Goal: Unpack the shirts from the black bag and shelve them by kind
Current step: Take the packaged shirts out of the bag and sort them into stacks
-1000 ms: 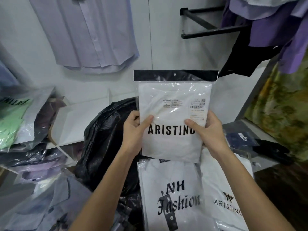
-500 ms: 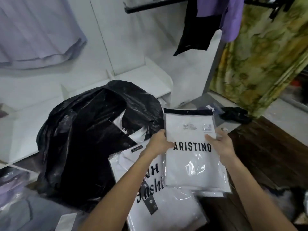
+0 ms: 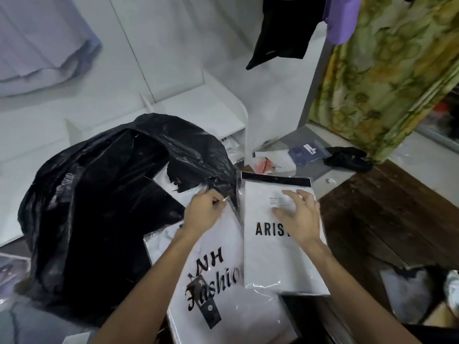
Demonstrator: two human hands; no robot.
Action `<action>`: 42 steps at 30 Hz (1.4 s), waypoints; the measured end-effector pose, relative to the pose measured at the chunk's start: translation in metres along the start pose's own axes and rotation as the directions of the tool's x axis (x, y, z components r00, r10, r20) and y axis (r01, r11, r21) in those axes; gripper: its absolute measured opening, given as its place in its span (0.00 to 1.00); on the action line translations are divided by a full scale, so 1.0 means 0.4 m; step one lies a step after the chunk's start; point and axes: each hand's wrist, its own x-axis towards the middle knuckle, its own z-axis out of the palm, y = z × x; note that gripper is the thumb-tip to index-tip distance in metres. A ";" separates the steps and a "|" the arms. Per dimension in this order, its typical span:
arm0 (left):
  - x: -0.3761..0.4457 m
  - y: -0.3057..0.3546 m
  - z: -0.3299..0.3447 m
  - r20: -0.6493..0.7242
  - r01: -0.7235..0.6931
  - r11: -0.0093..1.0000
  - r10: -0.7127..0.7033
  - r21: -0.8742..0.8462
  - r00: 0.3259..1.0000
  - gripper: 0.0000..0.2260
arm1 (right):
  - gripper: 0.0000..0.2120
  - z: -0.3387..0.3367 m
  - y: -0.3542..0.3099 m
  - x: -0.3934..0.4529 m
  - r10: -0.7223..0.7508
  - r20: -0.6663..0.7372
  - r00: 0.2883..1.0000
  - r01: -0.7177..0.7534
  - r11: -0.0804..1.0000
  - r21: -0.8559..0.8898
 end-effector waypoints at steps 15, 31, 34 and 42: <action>0.172 -0.249 -0.047 0.365 0.605 0.194 -0.644 -0.772 0.673 0.17 | 0.25 0.264 -0.399 0.071 -0.437 0.441 0.784 0.302 0.889 0.344; 0.173 -0.228 -0.127 0.304 0.468 0.104 -0.634 -0.877 0.711 0.17 | 0.30 0.234 -0.454 0.087 -0.421 0.495 0.760 0.236 0.889 0.392; 0.154 -0.230 -0.134 0.216 0.400 0.207 -0.582 -0.893 0.784 0.12 | 0.31 0.236 -0.462 0.080 -0.429 0.520 0.738 0.233 0.886 0.401; 0.013 -0.179 -0.244 -0.175 -0.011 0.401 -0.376 -0.916 0.910 0.14 | 0.34 0.235 -0.533 0.054 -0.456 0.458 0.763 0.198 0.839 0.506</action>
